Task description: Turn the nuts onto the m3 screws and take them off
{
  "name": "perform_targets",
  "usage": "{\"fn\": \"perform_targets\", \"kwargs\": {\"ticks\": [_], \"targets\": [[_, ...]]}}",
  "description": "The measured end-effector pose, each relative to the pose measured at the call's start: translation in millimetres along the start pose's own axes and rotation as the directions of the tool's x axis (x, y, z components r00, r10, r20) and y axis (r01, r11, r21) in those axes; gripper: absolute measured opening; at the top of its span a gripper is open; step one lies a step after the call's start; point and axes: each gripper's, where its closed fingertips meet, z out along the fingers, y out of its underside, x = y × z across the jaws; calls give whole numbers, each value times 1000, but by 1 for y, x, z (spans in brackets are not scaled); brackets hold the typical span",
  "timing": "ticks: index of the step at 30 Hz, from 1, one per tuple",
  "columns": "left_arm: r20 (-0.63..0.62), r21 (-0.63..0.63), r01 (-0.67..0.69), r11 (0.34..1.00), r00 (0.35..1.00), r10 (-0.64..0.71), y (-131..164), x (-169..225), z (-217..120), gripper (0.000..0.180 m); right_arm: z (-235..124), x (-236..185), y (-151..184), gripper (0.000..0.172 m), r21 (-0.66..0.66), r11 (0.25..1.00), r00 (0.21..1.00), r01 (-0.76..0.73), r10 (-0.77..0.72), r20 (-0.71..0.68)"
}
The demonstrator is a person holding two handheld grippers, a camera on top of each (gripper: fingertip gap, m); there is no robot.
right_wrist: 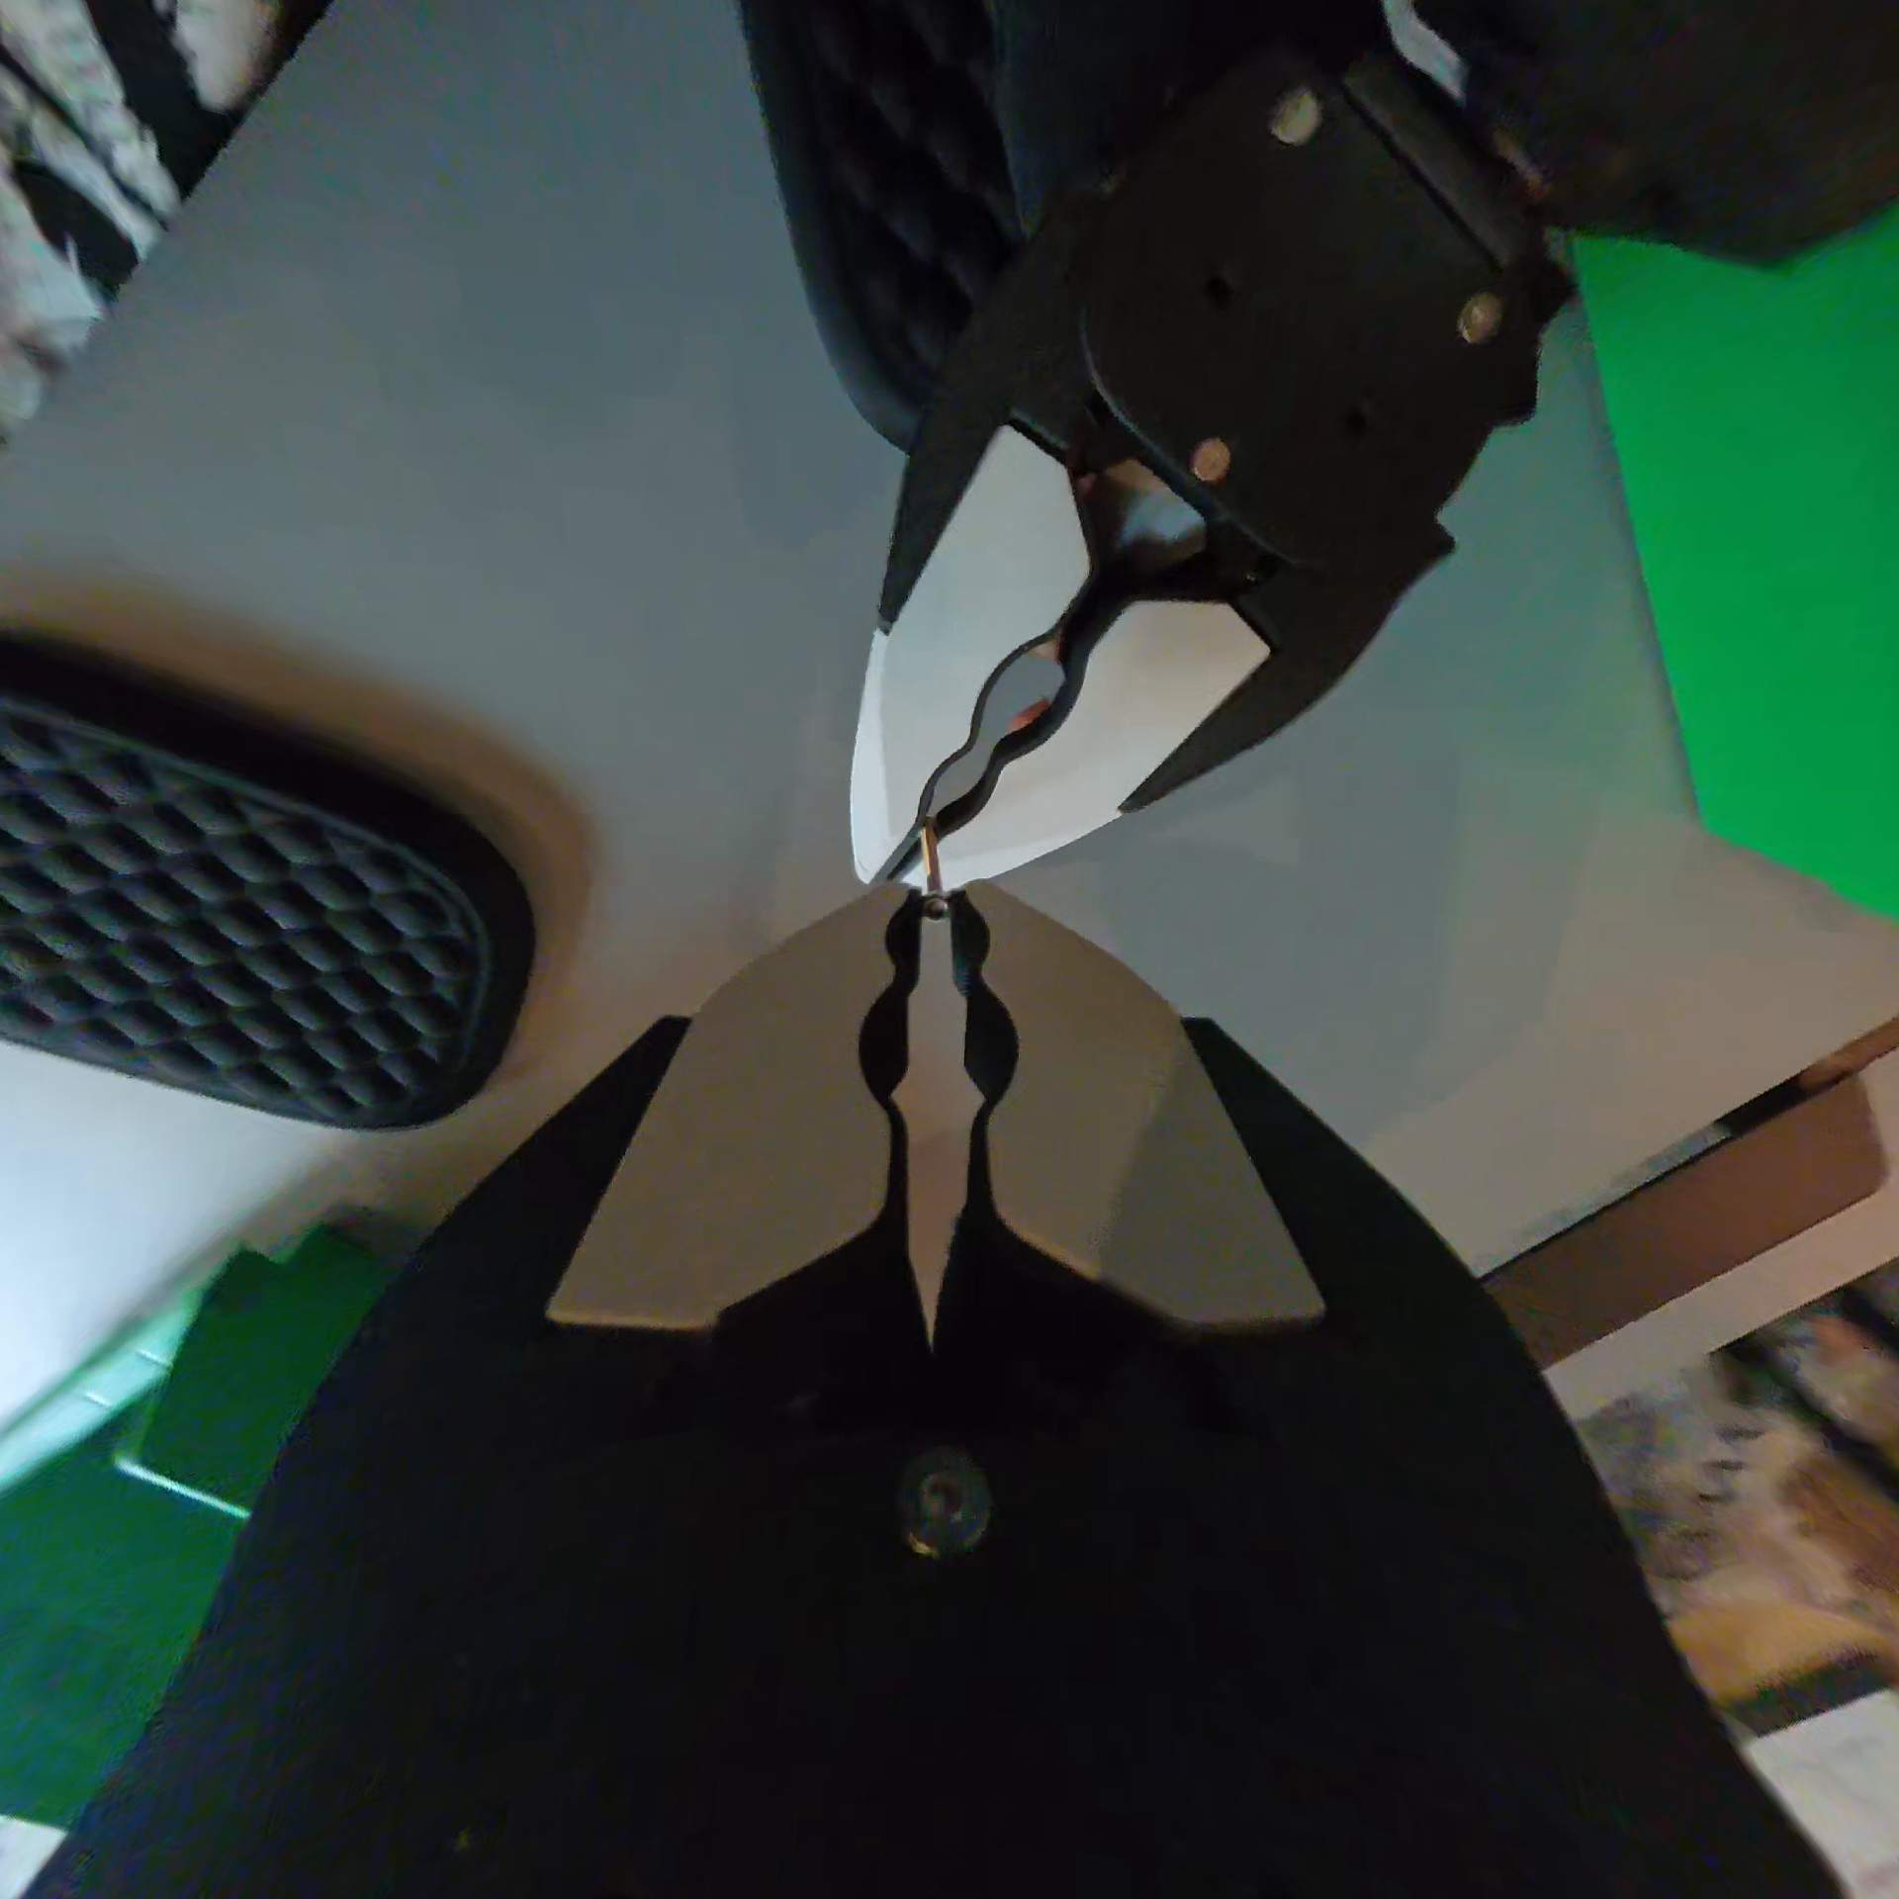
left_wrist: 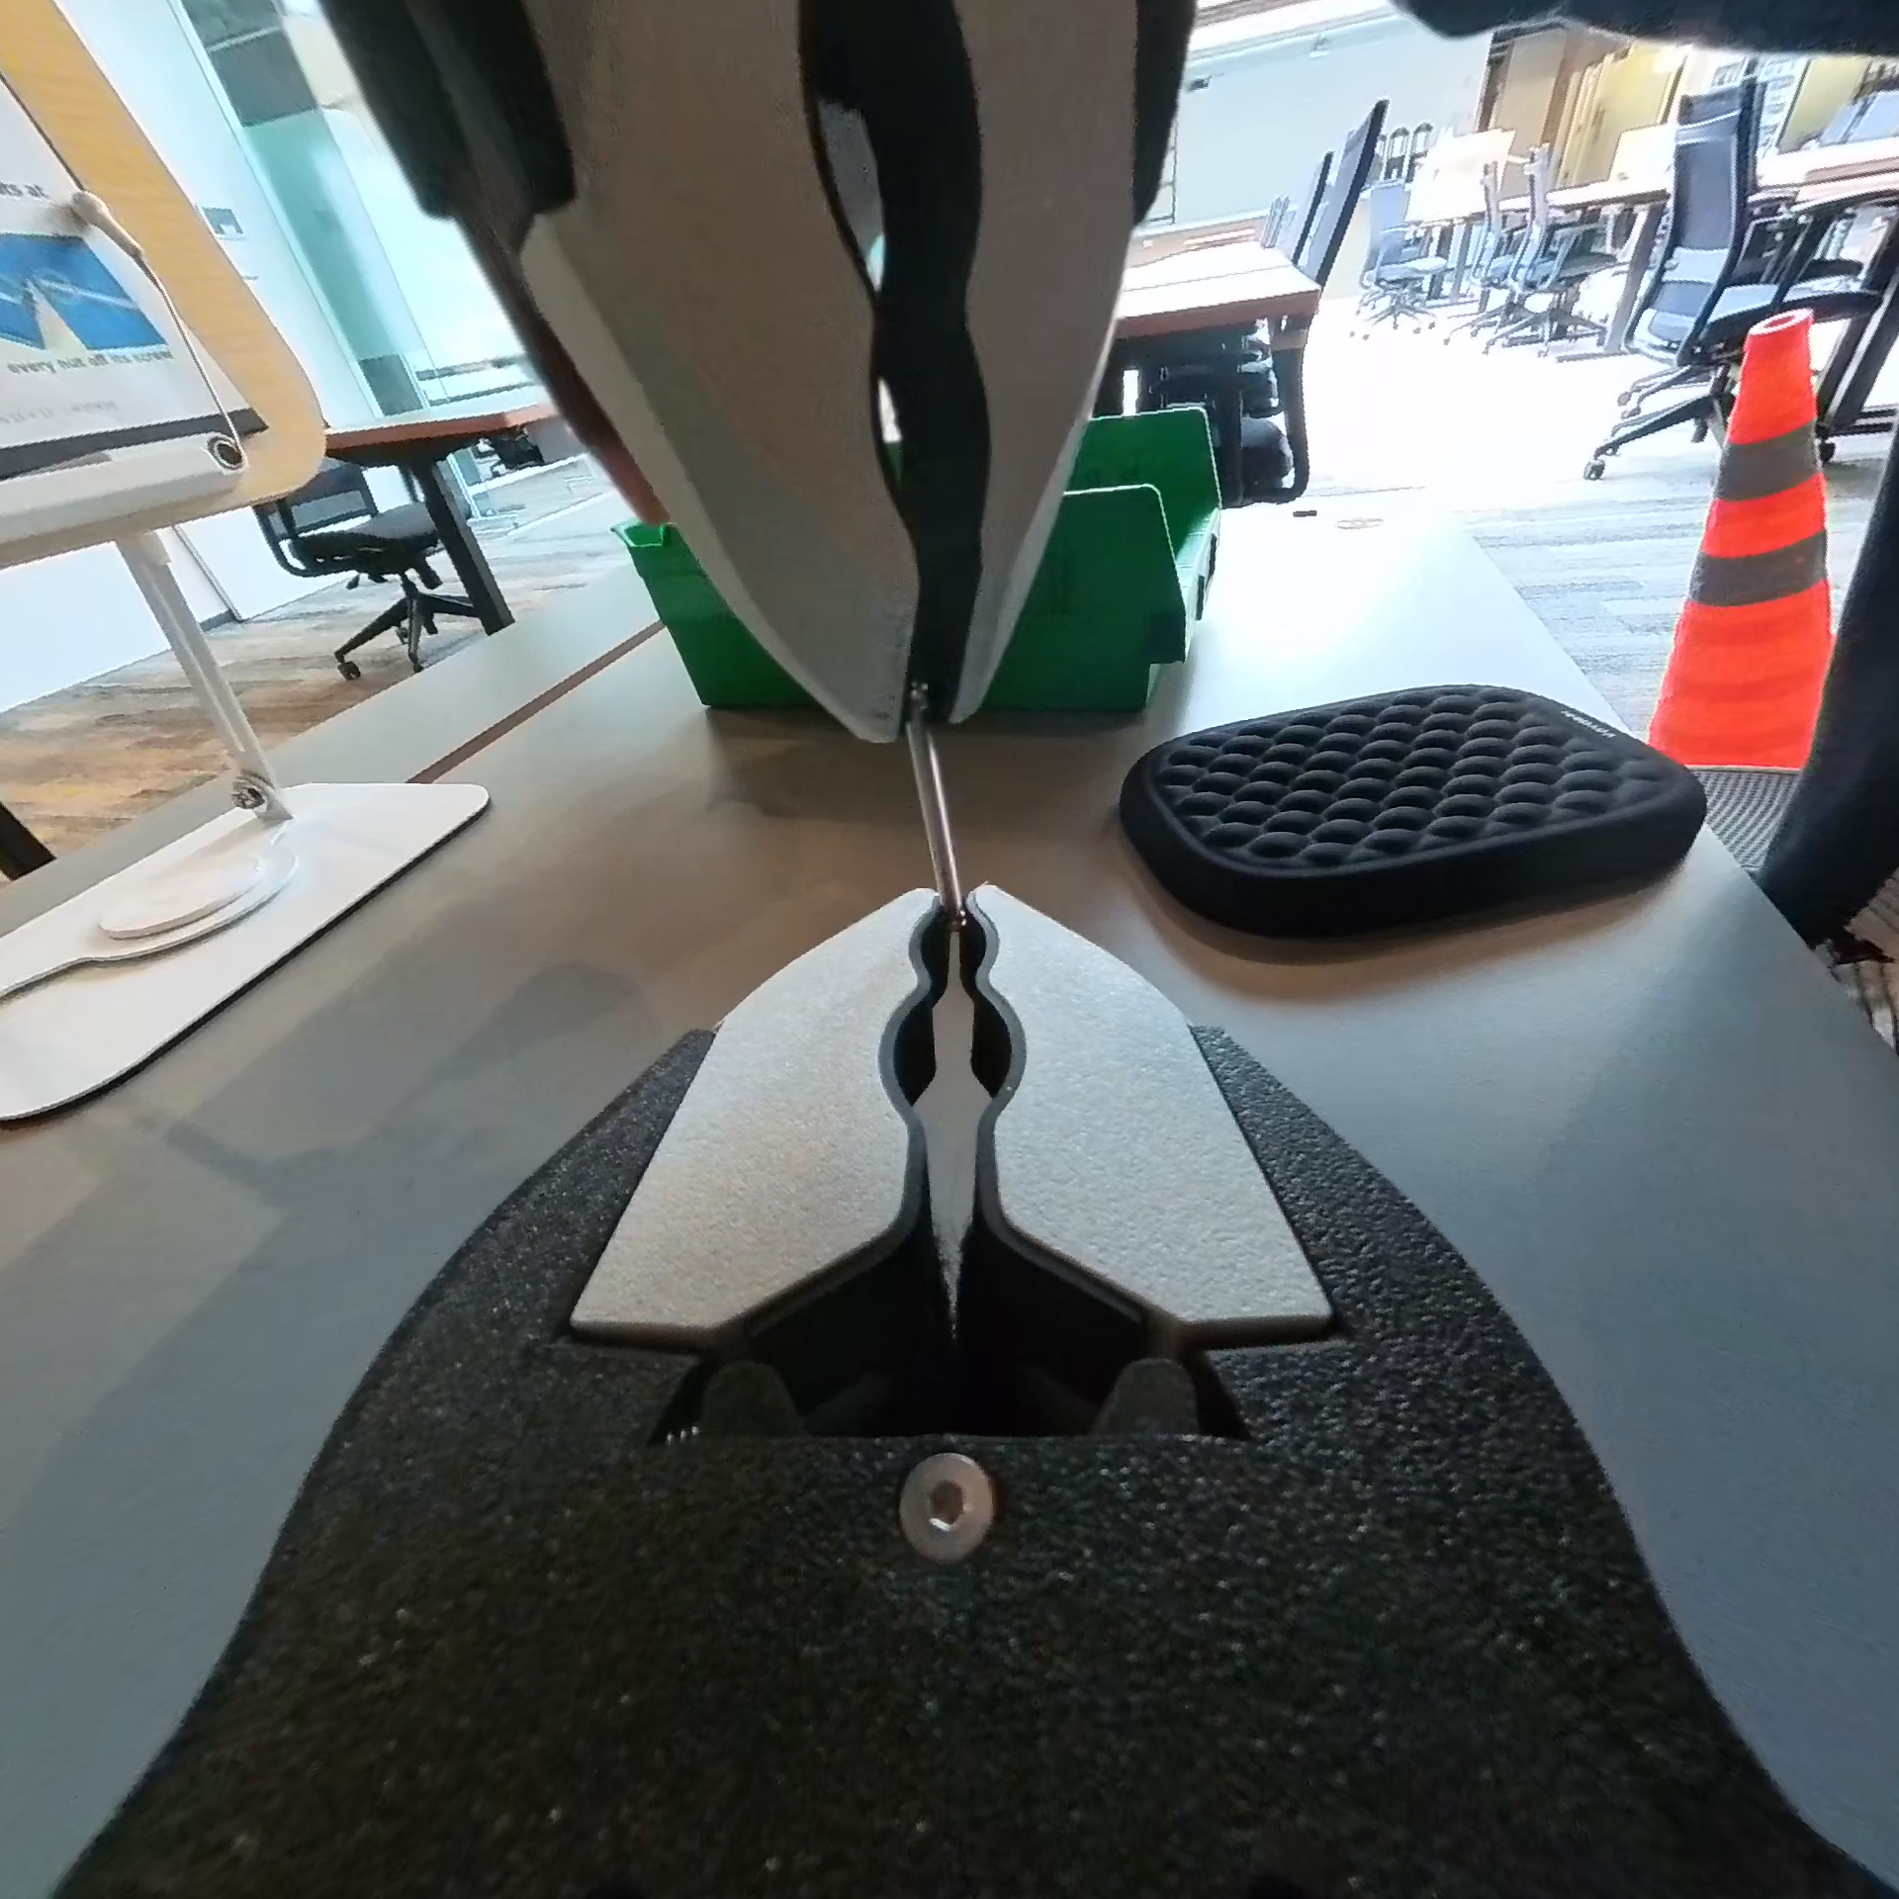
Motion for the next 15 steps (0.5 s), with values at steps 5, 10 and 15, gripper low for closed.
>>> {"fn": "perform_targets", "kwargs": {"ticks": [5, 10, 15], "targets": [[48, -5, -11, 1000, 999, 11, 0, -5, -1, 0, -1, 3, 6, 4, -9, 884, 883, -468, 466, -54], [61, -34, -37, 999, 997, 39, 3, -5, 1, 0, 2, -4, 9, 4, 27, 579, 574, -815, 812, -106], [37, -15, -18, 1000, 999, 18, 2, -4, 0, 0, -5, 1, 1, 38, 52, 772, 765, -633, 635, -105]]}}
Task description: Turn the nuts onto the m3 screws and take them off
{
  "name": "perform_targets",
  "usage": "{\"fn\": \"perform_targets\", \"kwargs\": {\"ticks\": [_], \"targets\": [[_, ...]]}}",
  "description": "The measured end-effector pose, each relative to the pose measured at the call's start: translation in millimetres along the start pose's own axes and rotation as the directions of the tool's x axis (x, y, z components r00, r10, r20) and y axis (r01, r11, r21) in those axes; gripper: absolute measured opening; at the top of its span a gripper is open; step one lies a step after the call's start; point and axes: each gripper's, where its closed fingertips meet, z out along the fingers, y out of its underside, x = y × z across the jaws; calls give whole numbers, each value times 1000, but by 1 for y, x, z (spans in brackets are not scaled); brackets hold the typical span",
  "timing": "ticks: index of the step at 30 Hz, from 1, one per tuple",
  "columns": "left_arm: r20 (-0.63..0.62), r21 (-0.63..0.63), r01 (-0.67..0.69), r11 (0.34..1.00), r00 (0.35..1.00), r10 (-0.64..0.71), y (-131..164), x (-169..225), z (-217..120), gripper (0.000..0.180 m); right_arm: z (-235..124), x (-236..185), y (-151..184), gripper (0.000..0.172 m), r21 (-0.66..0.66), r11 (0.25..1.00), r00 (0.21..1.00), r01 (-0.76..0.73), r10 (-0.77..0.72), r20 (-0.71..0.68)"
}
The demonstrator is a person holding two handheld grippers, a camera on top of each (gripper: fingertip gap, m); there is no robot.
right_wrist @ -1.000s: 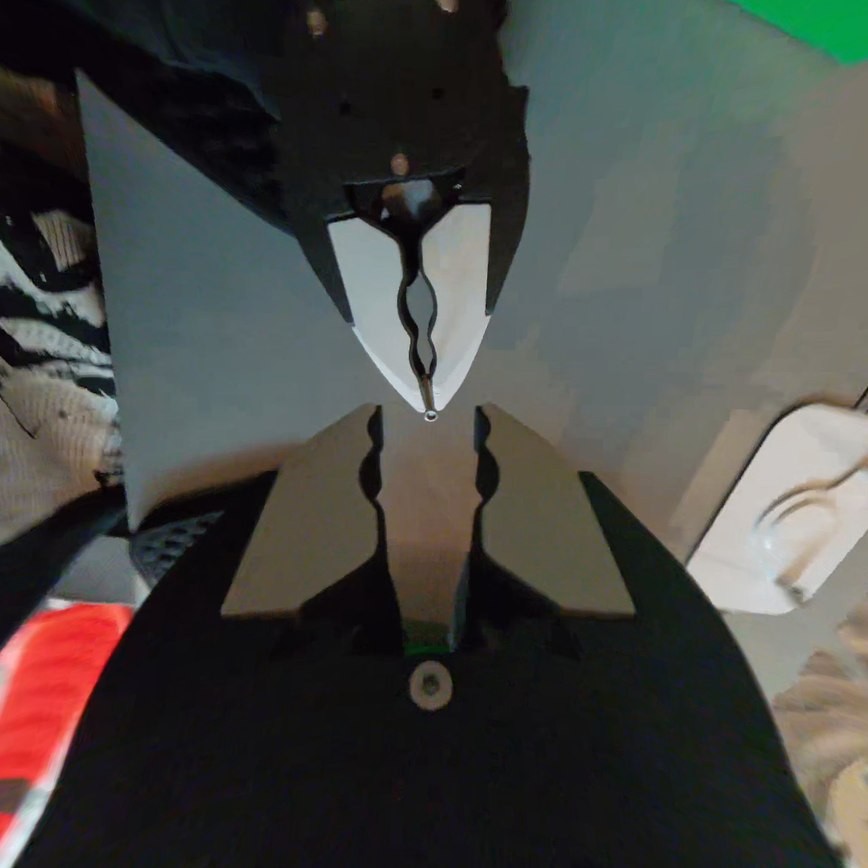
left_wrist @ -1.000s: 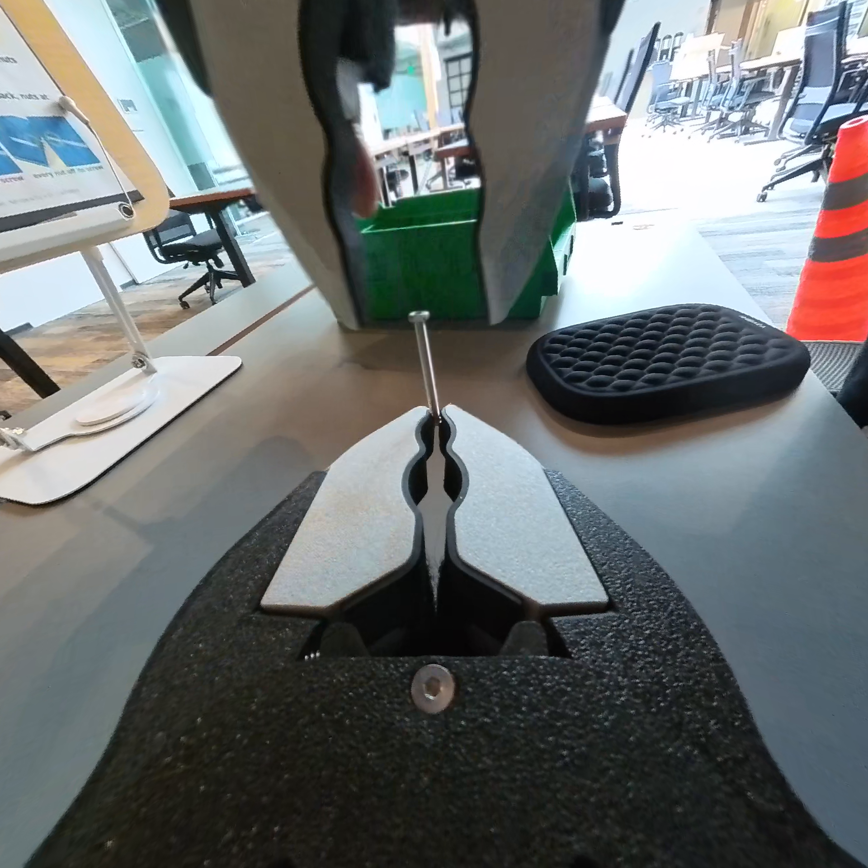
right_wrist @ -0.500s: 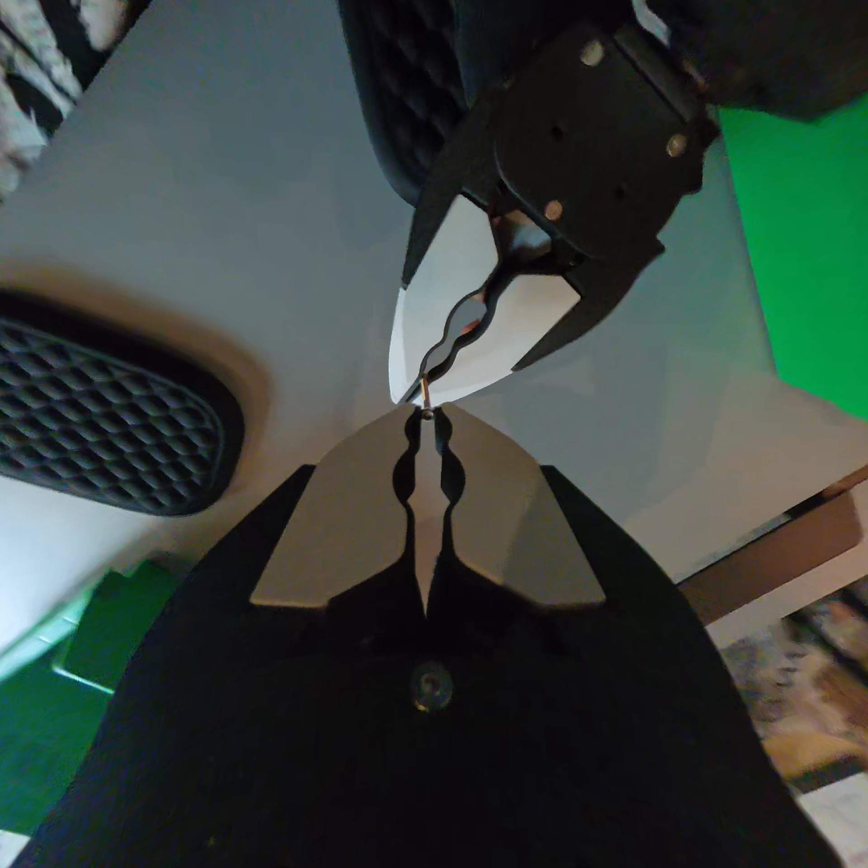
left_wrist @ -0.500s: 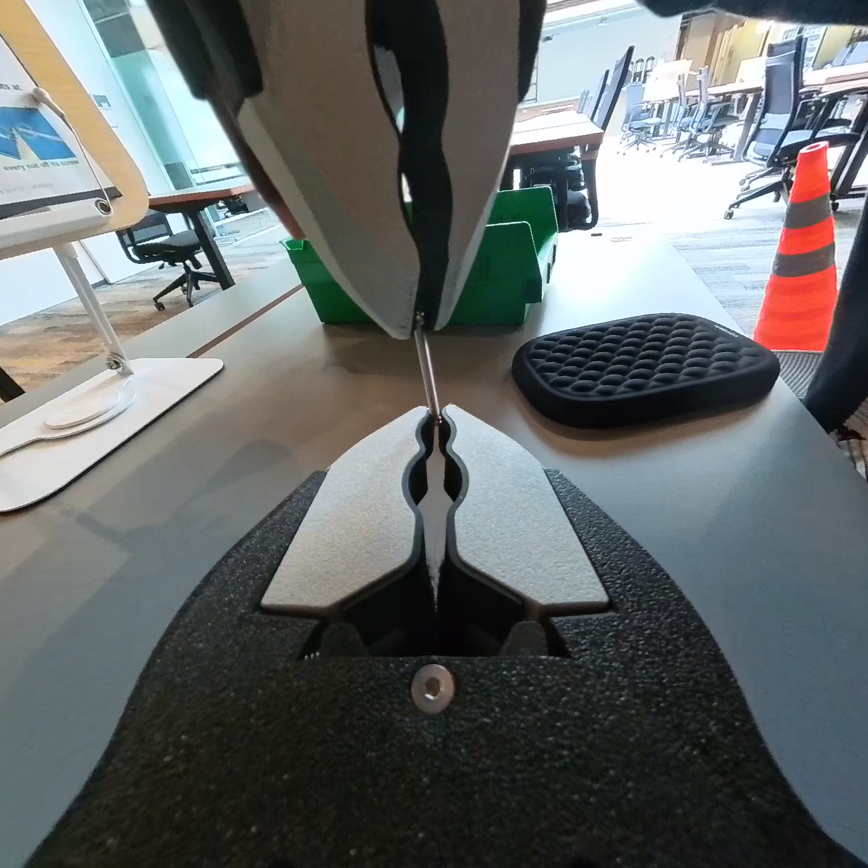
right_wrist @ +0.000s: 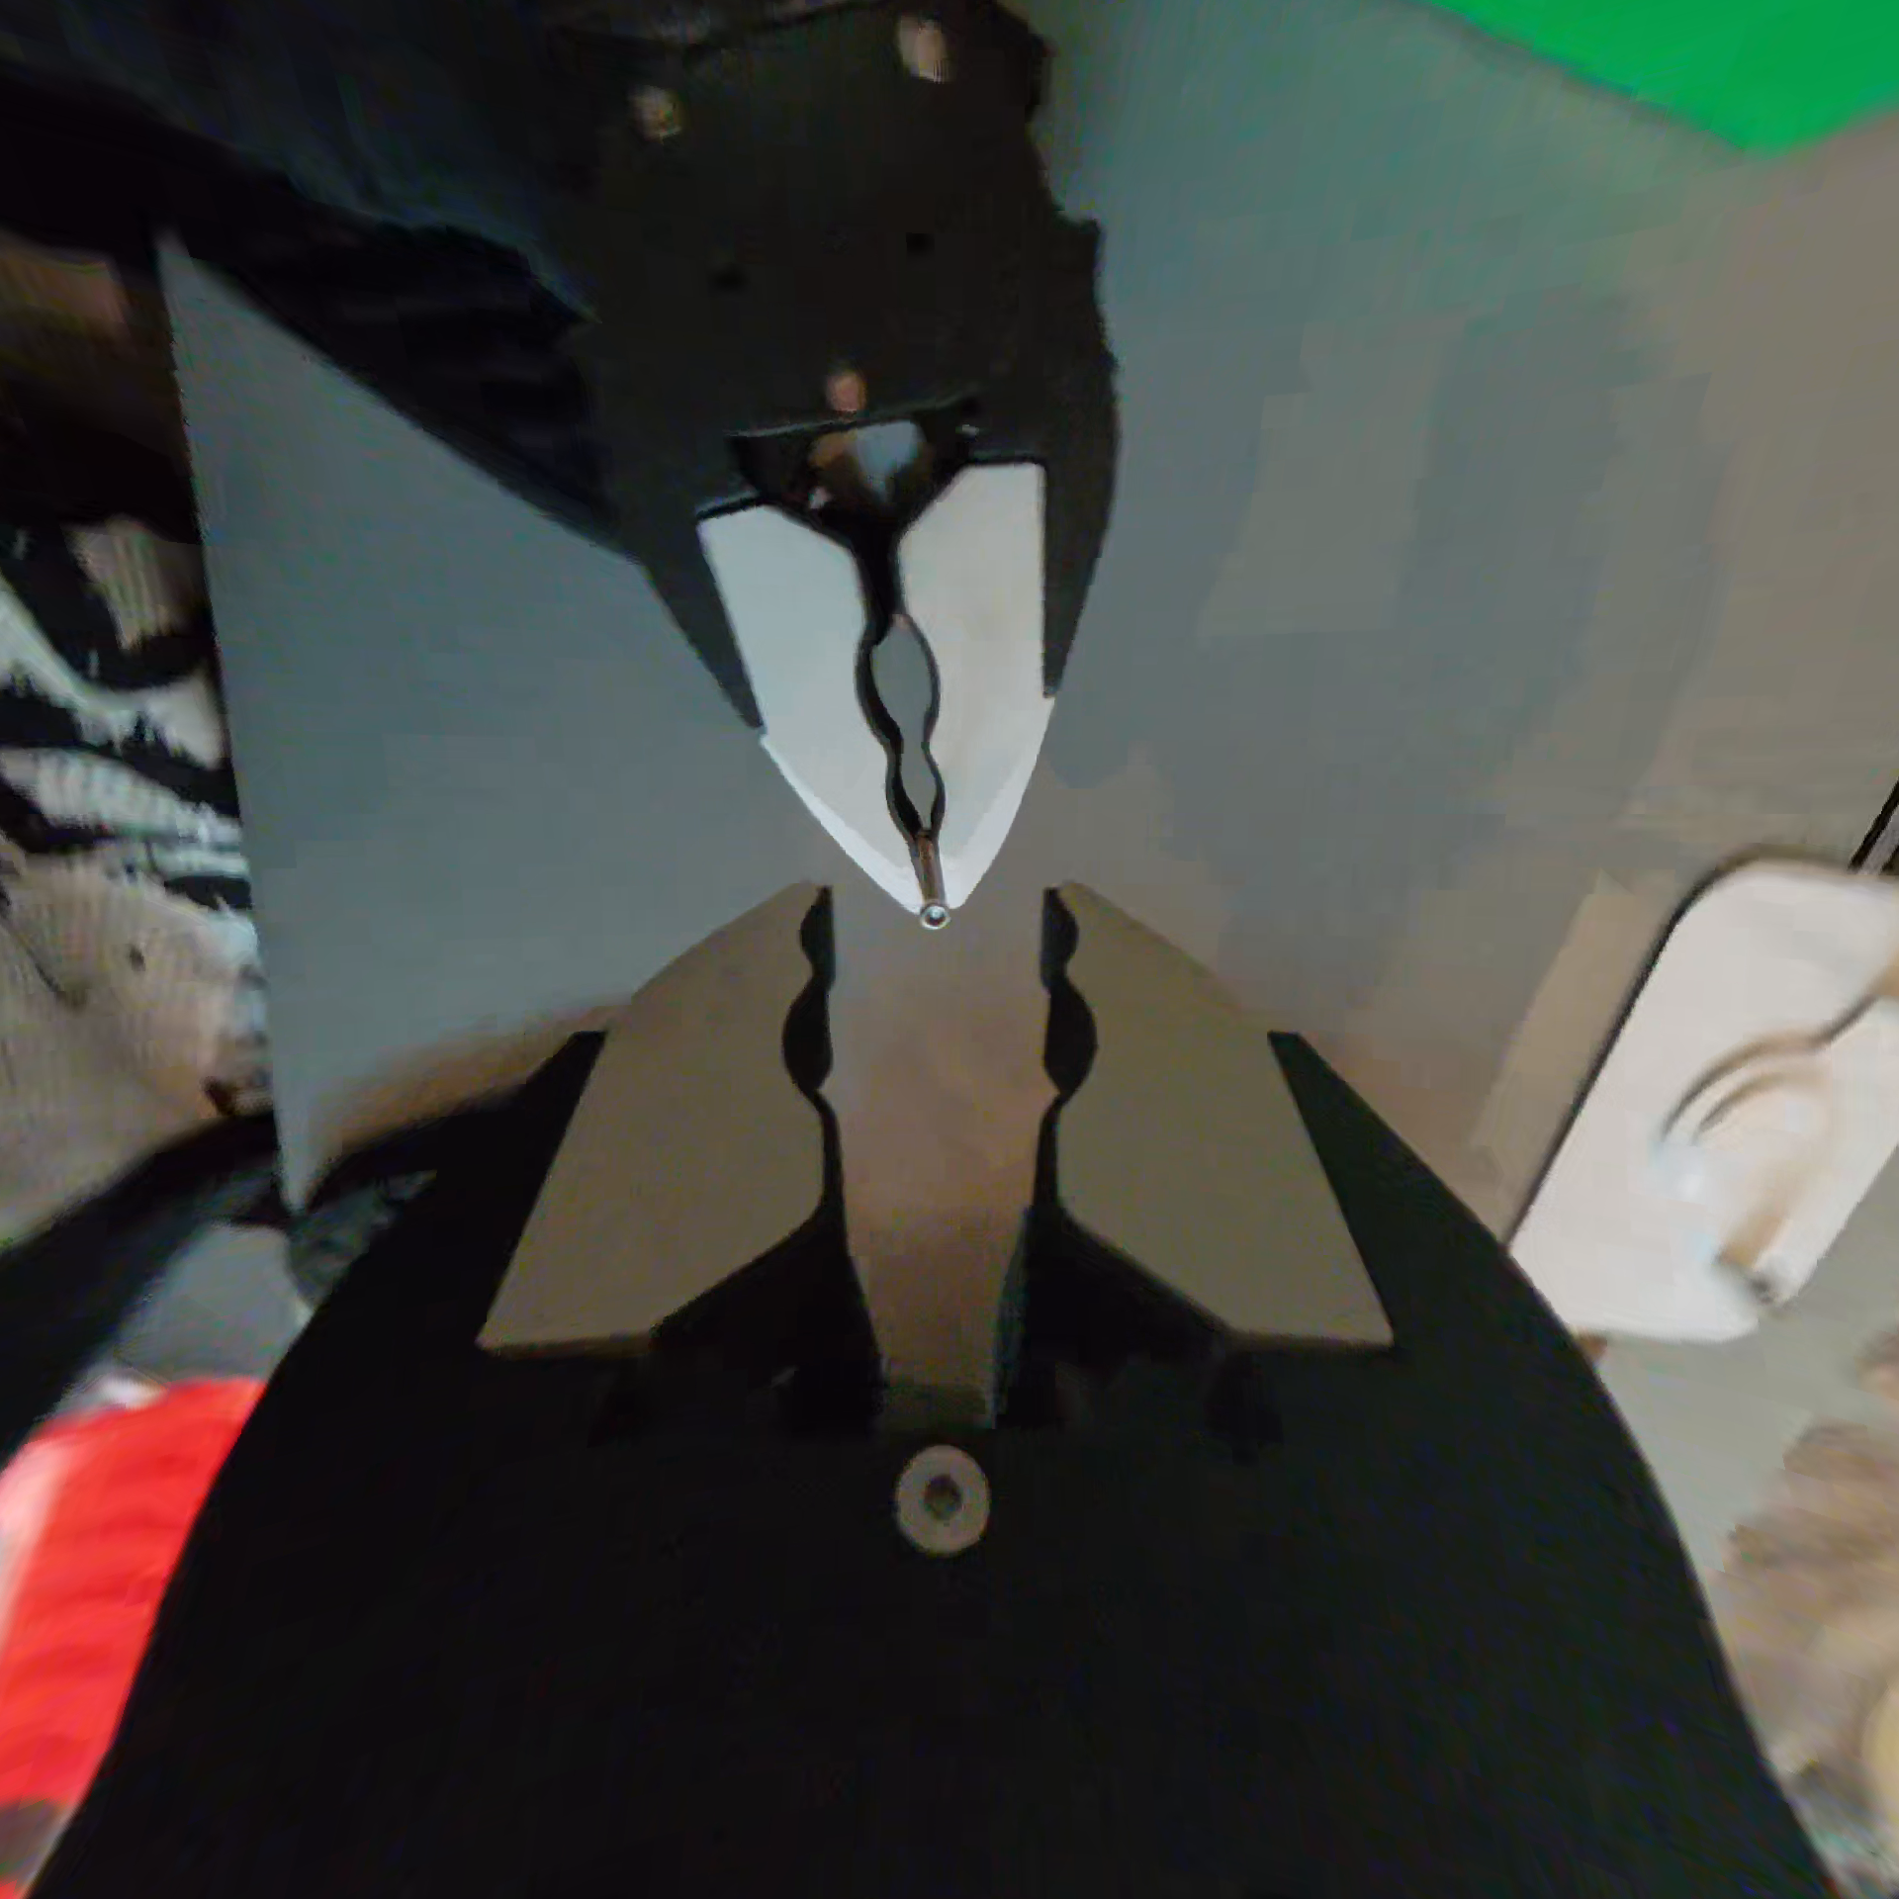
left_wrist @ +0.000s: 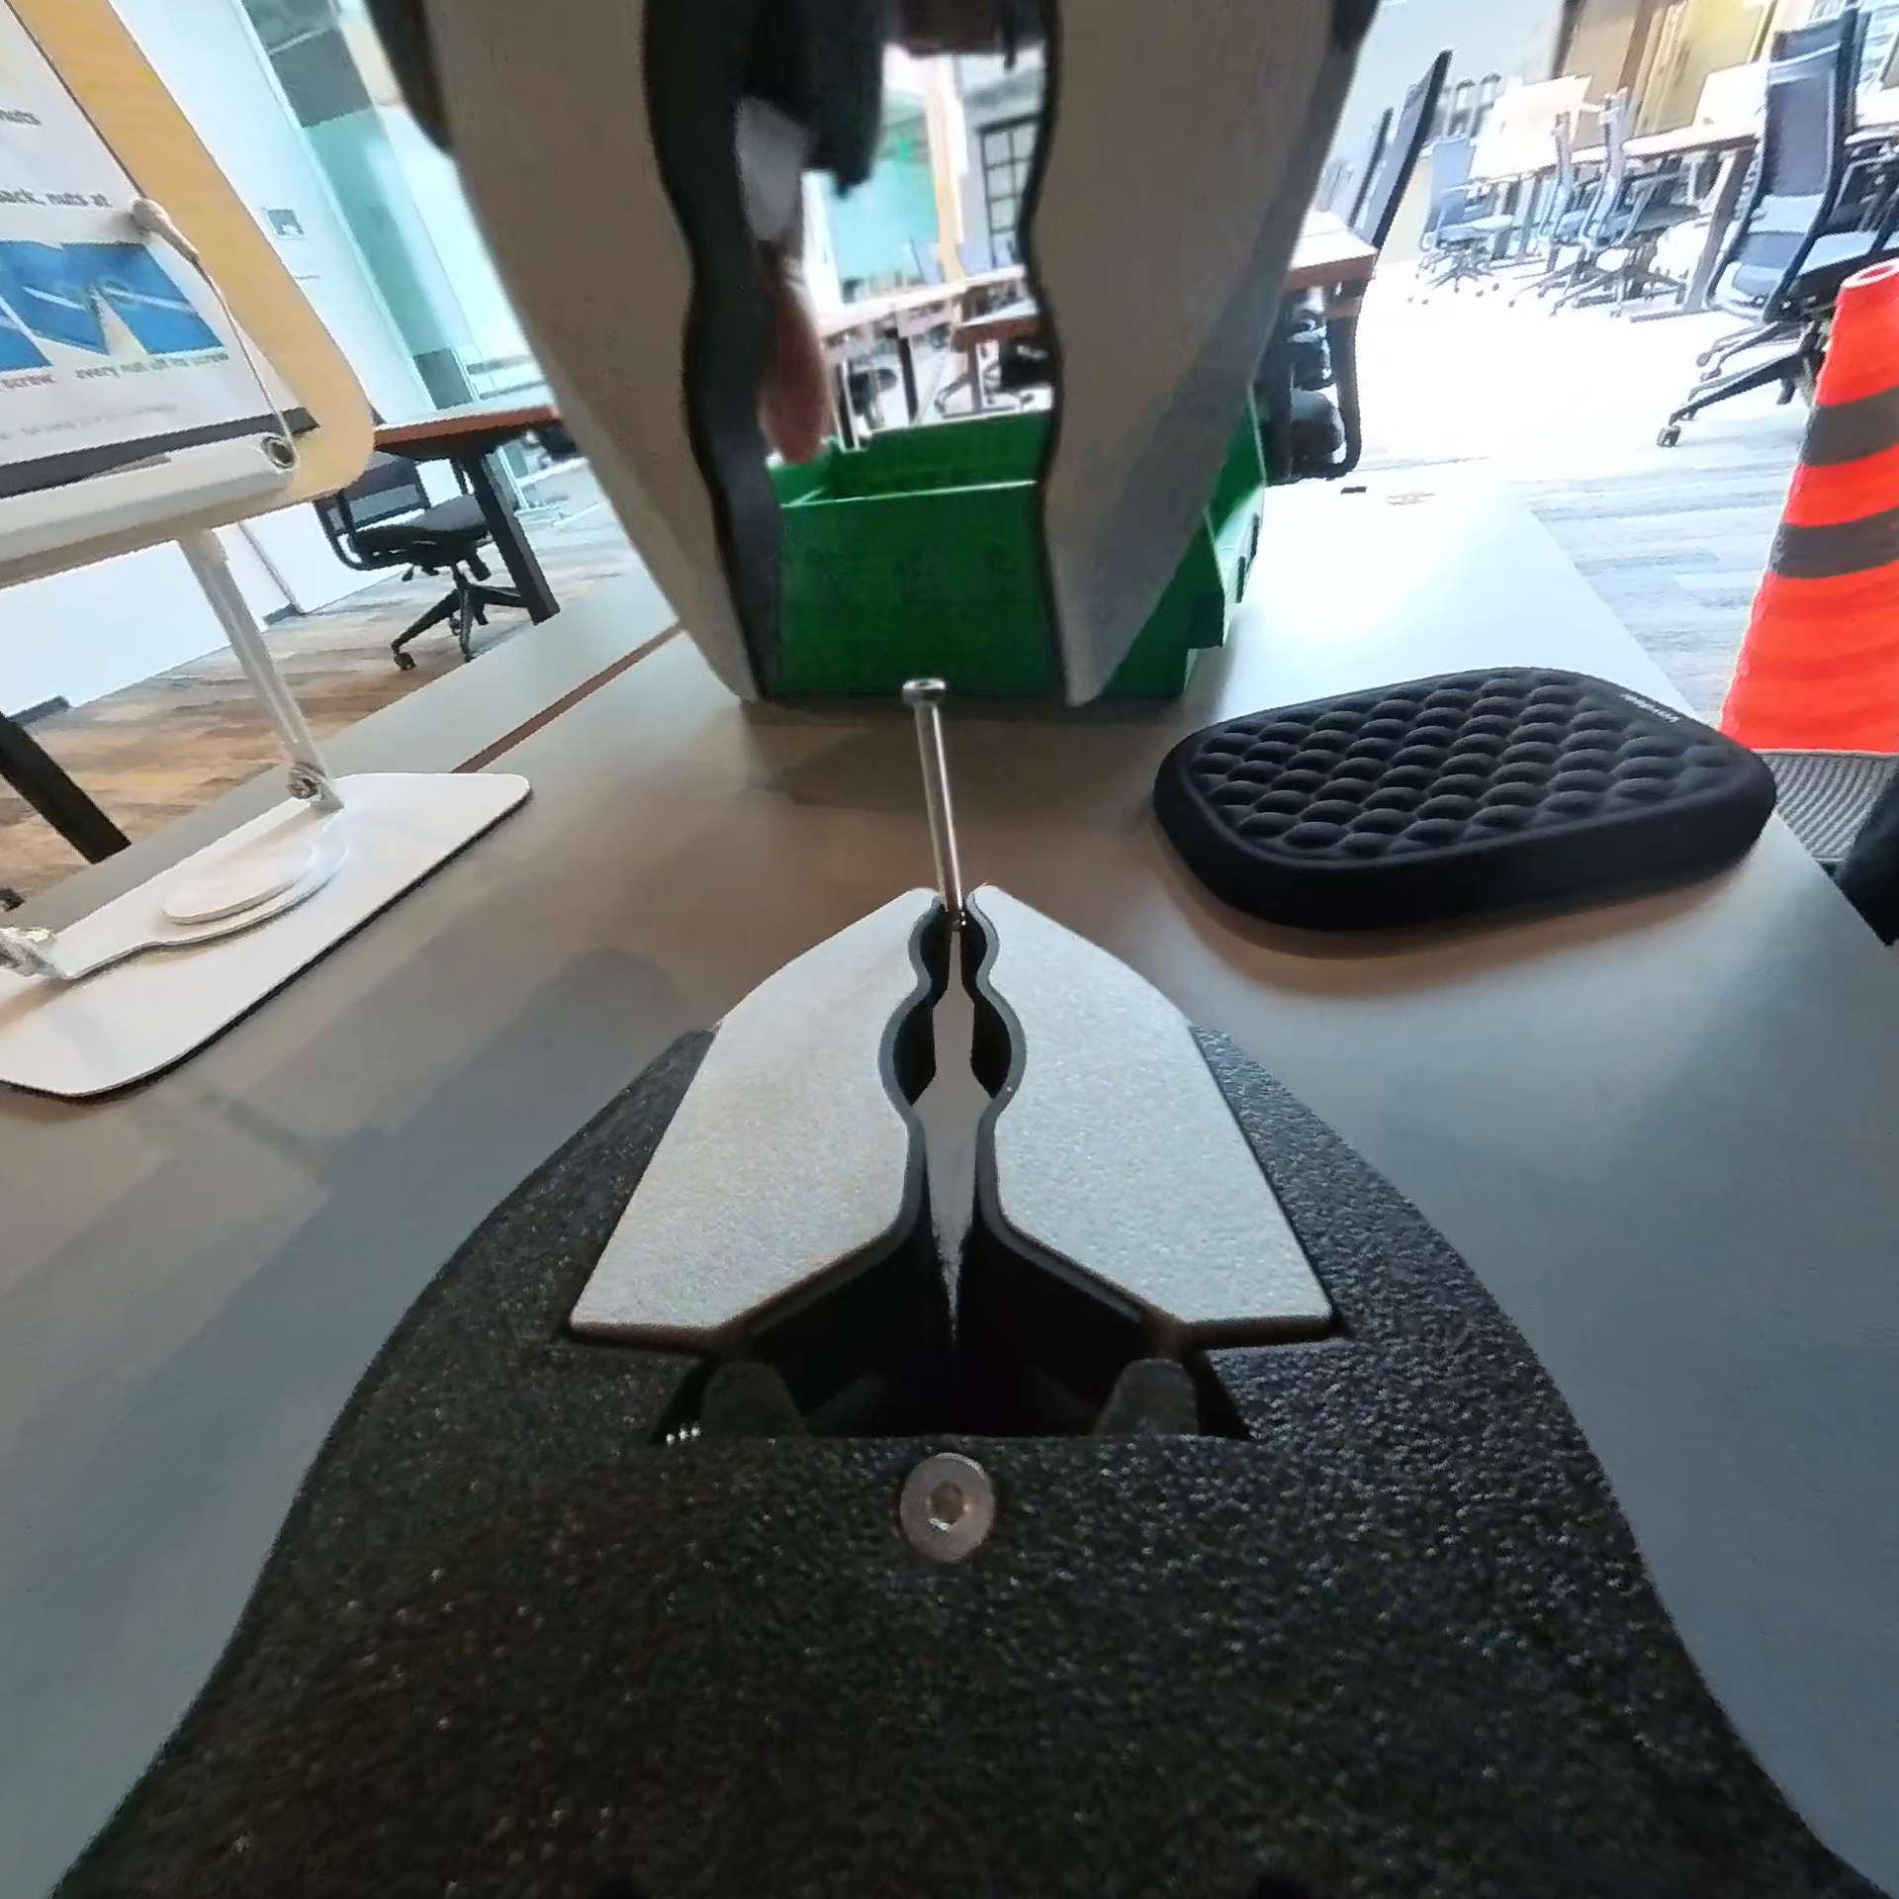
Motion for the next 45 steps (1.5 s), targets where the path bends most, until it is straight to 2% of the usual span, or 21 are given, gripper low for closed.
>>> {"fn": "perform_targets", "kwargs": {"ticks": [2, 4, 6, 9, 10, 13, 15, 17, 20, 22, 24, 25, 27, 29, 30, 32, 34, 36, 40, 43, 45], "targets": [[-9, 5, 7, 1000, 1000, -7, -1, 1, 0, 0, -5, 2, -2, 37, 31, 975, 975, 221, -222, 14], [-17, 11, 15, 1000, 1000, -15, -1, 1, -1, 0, -8, -2, 2, 33, 33, 902, 901, 431, -432, 47], [-23, 15, 21, 1000, 1000, -20, -1, 1, -1, 0, -7, -4, 7, 28, 26, 824, 821, 567, -567, 73], [-35, 17, 24, 1000, 999, -24, -2, 3, -1, 0, 1, -1, 6, 21, 8, 761, 759, 649, -648, 66], [-38, 16, 23, 1000, 999, -23, -2, 3, 0, 1, 3, 0, 3, 13, 18, 746, 744, 666, -666, 49], [-40, 17, 26, 1000, 999, -25, -2, 3, 0, 1, 5, -1, 2, 5, 32, 739, 737, 673, -674, 59], [-32, 20, 25, 999, 999, -25, -2, 2, -1, 1, 4, -1, 4, 4, 19, 806, 803, 592, -592, 72], [-16, 18, 22, 1000, 1000, -22, -2, 0, -1, 1, 4, 0, 6, 4, -5, 898, 895, 440, -438, 79], [13, 12, 11, 1000, 1000, -11, -2, -3, -1, 0, 4, 3, 8, 4, -45, 994, 995, 98, -97, 25], [22, 6, 4, 1000, 1000, -4, -1, -3, -1, 0, 4, 0, 10, 4, -58, 982, 983, -180, 181, 12], [19, -1, -7, 1000, 1000, 7, 0, -2, 0, 0, 4, -2, 10, 4, -43, 966, 967, -256, 256, -13], [16, -1, -6, 1000, 1000, 6, 0, -2, 0, 1, 4, -3, 9, 5, -35, 970, 971, -240, 240, -24], [8, 2, 1, 1000, 1000, -1, 0, -1, 0, 1, 2, -4, 5, 33, -15, 991, 991, -135, 135, -13], [-1, 4, 1, 1000, 1000, -1, -1, 0, 0, 1, -3, -4, 2, 42, 10, 997, 997, 79, -79, 9], [-5, 5, 2, 1000, 1000, -2, -1, 0, 0, 1, -6, -2, 0, 40, 27, 978, 979, 205, -205, -4], [-9, 10, 9, 1000, 1000, -9, -1, 0, 0, 1, -10, -6, 2, 34, 31, 890, 890, 454, -455, 17], [-15, 16, 15, 1000, 1000, -15, -2, 0, -1, 1, -9, -10, 6, 28, 31, 791, 789, 611, -612, 51], [-22, 17, 17, 1000, 1000, -17, -2, 1, -1, 1, -4, -7, 8, 25, 19, 749, 747, 662, -662, 71], [-31, 17, 18, 1000, 999, -17, -2, 3, 0, 1, 1, -2, 3, 11, 41, 725, 722, 688, -689, 62], [-33, 22, 24, 999, 999, -24, -3, 2, -1, 1, 2, -3, 3, 5, 46, 732, 729, 680, -682, 64], [-26, 22, 22, 1000, 999, -21, -3, 2, -1, 1, 2, -2, 5, 4, 29, 766, 763, 642, -642, 70]]}}
